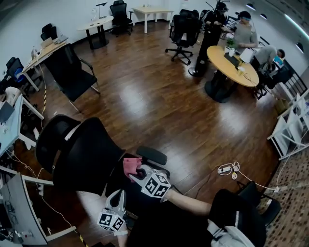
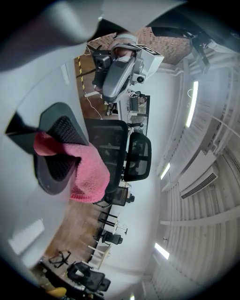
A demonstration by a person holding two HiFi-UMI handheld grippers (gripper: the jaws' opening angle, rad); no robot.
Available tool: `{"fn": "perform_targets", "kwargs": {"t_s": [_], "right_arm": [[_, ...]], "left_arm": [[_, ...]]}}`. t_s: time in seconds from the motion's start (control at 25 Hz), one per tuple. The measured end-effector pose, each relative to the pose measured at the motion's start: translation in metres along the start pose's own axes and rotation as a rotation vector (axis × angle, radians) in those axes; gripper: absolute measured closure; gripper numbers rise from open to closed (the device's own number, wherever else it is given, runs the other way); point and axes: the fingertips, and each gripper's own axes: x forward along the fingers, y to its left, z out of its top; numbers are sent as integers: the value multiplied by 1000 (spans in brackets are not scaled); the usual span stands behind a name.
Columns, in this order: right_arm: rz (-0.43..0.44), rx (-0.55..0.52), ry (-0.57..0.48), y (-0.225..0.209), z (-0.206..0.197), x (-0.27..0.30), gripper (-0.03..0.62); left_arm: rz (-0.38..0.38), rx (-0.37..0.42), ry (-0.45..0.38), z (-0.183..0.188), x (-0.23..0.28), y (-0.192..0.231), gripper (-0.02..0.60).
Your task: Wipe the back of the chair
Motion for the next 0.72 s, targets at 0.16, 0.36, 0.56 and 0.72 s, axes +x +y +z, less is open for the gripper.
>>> {"fn": "perform_targets", "kwargs": {"t_s": [0.16, 0.36, 0.56, 0.72], "right_arm": [[-2, 6, -2, 6, 0, 3, 548], [7, 5, -1, 18, 2, 4, 548], [11, -3, 0, 22, 5, 5, 548], [6, 1, 4, 22, 3, 5, 548]], "left_arm": [[3, 3, 5, 6, -3, 1, 595], [-7, 11, 0, 0, -9, 4, 595], [-12, 17, 8, 6, -8, 3, 595], [-31, 16, 7, 0, -7, 3, 595]]}}
